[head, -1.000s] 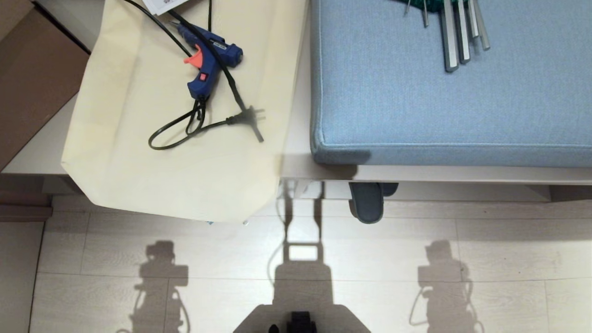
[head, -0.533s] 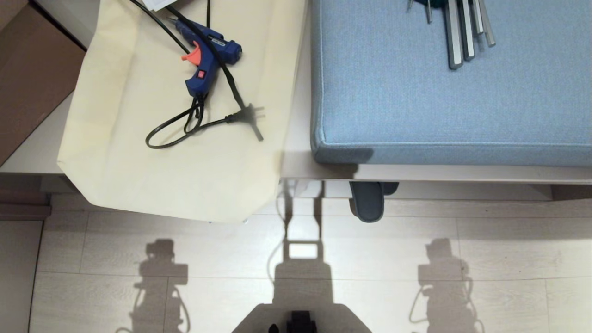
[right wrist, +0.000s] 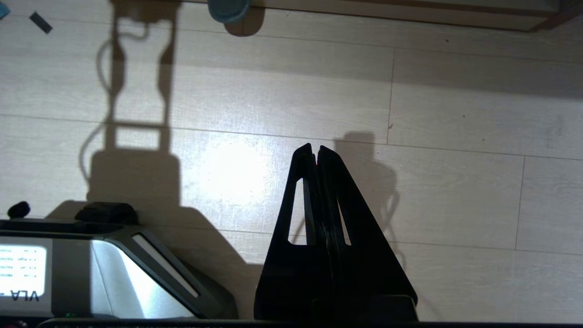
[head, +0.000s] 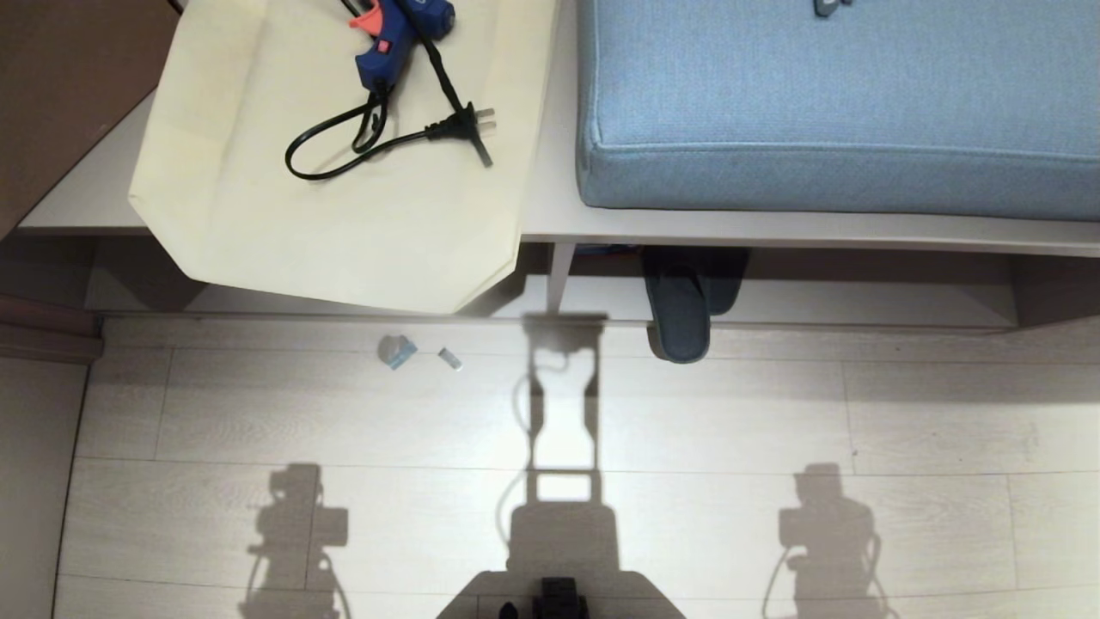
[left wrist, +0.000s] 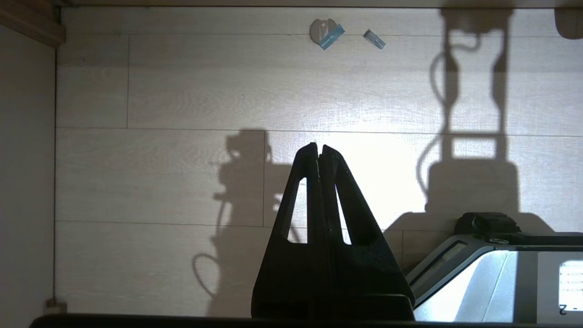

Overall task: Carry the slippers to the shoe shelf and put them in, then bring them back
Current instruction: Pick up the slippers in the shoe cabinet

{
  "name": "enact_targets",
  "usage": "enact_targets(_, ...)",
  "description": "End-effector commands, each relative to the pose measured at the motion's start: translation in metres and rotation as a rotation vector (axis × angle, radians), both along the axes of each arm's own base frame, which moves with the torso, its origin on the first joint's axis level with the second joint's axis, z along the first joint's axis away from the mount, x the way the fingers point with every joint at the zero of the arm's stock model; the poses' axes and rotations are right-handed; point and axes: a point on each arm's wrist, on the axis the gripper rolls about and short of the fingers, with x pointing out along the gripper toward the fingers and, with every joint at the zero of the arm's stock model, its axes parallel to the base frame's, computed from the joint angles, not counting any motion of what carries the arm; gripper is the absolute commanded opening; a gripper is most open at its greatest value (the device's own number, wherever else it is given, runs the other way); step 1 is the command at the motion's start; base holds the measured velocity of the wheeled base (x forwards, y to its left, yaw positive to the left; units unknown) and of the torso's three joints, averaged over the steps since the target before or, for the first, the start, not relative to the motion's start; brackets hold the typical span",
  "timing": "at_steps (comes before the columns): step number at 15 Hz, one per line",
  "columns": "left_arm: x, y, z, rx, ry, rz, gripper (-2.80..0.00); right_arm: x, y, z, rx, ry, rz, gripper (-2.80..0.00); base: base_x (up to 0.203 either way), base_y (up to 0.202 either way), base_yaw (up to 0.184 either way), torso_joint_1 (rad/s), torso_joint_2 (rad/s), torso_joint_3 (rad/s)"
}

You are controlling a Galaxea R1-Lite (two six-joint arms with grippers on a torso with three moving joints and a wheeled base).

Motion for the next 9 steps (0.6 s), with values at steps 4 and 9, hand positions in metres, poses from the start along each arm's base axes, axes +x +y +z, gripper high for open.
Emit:
enact_targets(4, 0.0000, 0.0000, 0.0002, 0.003, -0.002, 0.001, -2.80, 0.0001, 0.0000, 0.0001, -0.002, 0.000, 0.000, -2.80, 0.000, 0.000, 0.000, 0.000, 0.00, 0.000)
enact_targets(9, 0.0000, 0.0000, 0.0002, 0.009, -0.002, 0.002, -2.80, 0.0001, 0.0000, 0.0001, -0.004, 0.000, -0.001, -2.80, 0.000, 0.000, 0.000, 0.000, 0.00, -0.061)
